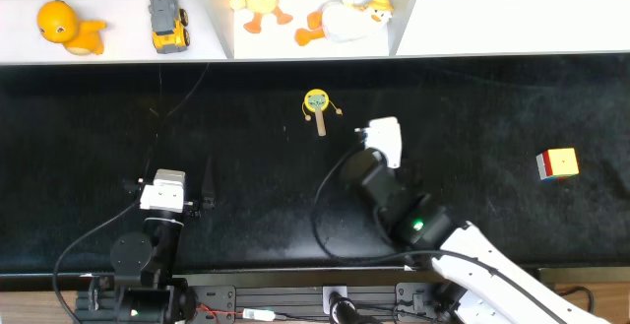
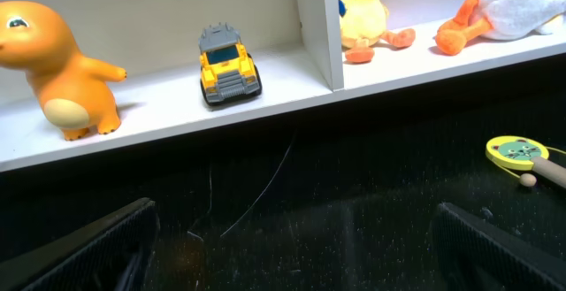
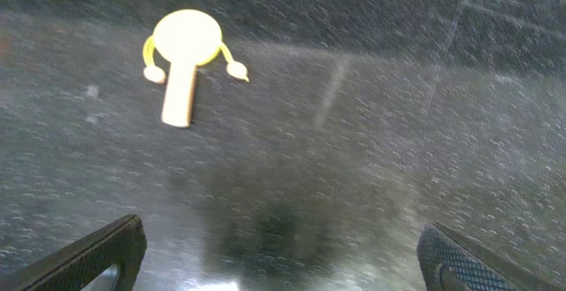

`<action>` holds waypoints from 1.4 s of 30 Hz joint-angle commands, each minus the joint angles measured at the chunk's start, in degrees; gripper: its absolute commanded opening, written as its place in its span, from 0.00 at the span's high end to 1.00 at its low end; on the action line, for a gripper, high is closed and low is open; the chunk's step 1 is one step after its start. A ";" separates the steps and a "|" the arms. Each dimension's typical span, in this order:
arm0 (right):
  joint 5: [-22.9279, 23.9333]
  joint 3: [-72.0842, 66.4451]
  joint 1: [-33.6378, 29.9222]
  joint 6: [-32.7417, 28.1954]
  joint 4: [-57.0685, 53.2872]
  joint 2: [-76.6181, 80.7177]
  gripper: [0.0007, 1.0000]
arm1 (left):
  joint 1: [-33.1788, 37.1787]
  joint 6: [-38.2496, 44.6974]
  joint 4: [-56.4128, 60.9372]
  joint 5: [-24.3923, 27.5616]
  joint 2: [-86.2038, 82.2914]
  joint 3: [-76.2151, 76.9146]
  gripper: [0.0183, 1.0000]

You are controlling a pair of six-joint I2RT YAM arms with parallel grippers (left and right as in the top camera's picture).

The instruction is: Store Toys

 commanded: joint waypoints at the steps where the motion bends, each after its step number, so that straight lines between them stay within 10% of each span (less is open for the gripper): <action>1: 8.04 3.37 3.76 8.48 0.48 2.51 0.00 | -0.52 -0.66 -0.17 0.76 -0.74 -0.07 0.00; 22: 7.82 18.51 2.19 25.83 0.68 28.48 0.00 | -0.52 -0.66 -0.17 0.76 -0.74 -0.07 0.00; 42: -6.91 28.30 -2.49 13.29 0.37 44.57 0.00 | -0.52 -0.66 -0.20 0.79 -0.74 -0.07 0.00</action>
